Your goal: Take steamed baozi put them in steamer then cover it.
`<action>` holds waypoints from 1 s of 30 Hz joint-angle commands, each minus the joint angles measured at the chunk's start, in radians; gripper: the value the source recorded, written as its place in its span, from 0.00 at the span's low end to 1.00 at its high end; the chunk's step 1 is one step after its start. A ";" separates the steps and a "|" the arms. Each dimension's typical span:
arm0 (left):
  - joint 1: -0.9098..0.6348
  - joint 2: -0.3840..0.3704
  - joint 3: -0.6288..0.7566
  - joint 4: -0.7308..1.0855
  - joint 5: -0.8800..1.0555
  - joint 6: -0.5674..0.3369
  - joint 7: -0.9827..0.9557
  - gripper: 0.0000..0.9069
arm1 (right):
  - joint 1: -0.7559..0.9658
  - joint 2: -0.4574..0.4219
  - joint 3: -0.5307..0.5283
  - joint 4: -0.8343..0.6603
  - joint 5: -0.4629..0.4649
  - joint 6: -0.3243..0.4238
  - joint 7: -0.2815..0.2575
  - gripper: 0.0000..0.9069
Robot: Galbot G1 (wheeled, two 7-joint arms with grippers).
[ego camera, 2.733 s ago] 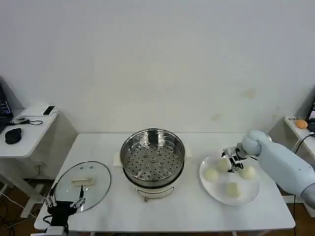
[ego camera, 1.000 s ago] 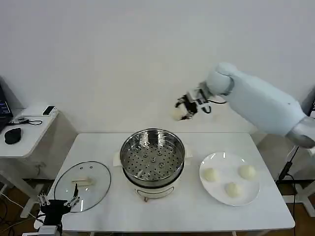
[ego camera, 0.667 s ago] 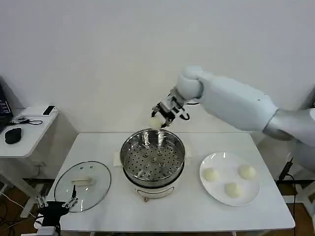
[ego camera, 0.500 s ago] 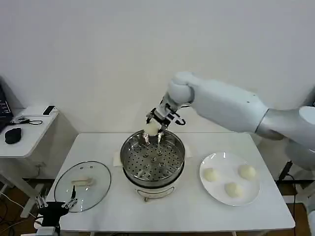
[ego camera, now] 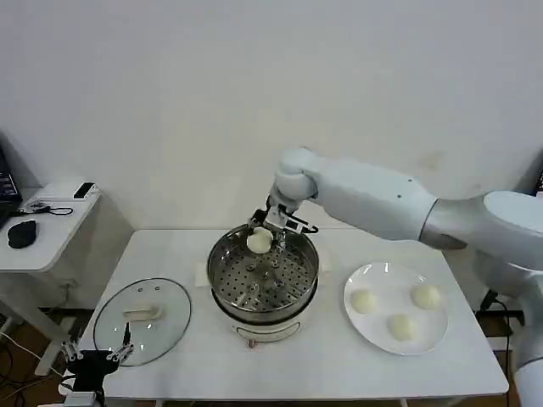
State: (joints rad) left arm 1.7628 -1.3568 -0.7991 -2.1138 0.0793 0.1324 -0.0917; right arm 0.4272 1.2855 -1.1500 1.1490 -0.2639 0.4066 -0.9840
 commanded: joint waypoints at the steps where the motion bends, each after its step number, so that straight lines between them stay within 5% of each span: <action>1: 0.000 0.000 0.000 0.003 0.001 0.000 0.000 1.00 | -0.019 0.011 -0.012 -0.011 -0.060 0.046 0.013 0.70; 12: 0.002 -0.004 0.002 0.004 0.001 -0.001 0.000 1.00 | -0.051 0.030 0.014 -0.079 -0.147 0.078 0.044 0.70; 14: 0.001 -0.004 0.002 0.004 0.001 -0.001 0.000 1.00 | -0.054 0.032 0.018 -0.093 -0.151 0.082 0.050 0.76; 17: 0.000 -0.004 0.005 0.004 0.002 -0.002 0.000 1.00 | -0.060 0.035 0.021 -0.102 -0.153 0.086 0.063 0.98; 22: 0.006 -0.006 0.007 -0.009 0.005 -0.003 -0.001 1.00 | -0.065 0.035 0.023 -0.098 -0.158 0.099 0.086 1.00; 30: -0.001 -0.006 0.013 0.001 0.004 -0.003 0.000 1.00 | 0.017 -0.028 0.041 0.025 -0.024 0.043 0.066 1.00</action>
State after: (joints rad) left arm 1.7617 -1.3622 -0.7857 -2.1134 0.0826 0.1294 -0.0924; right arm 0.4194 1.2700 -1.1111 1.1324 -0.3323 0.4624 -0.9253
